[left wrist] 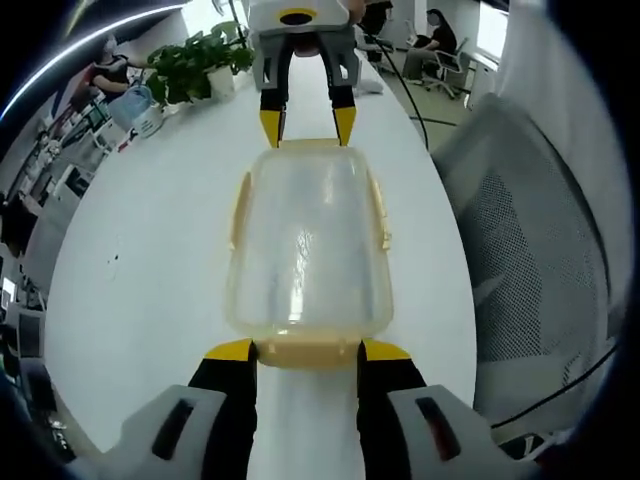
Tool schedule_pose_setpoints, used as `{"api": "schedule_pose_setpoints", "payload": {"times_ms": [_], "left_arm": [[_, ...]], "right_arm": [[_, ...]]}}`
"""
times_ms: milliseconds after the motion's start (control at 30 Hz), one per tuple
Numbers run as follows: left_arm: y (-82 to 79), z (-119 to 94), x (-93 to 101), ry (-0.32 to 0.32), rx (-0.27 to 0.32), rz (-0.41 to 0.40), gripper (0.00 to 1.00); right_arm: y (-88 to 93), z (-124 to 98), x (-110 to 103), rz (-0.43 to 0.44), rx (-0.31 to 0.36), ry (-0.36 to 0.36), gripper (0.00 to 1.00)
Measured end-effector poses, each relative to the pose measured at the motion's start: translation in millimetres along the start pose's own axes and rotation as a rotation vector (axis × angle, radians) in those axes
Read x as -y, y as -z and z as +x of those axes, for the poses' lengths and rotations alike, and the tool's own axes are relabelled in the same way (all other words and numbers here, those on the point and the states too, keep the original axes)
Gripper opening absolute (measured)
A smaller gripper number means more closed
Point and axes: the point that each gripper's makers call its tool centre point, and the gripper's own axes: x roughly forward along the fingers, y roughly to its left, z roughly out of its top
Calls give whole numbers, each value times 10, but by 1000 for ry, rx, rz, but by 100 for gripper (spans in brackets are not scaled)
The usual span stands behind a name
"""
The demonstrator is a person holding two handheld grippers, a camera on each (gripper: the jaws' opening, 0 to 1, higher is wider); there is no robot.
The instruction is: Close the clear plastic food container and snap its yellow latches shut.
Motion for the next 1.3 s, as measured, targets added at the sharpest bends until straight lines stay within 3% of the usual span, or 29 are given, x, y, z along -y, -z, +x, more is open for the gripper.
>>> {"api": "schedule_pose_setpoints", "payload": {"times_ms": [1300], "left_arm": [[-553,342,10,14,14,7,38]], "right_arm": [[595,-236,14,11,-36,-5,38]]}}
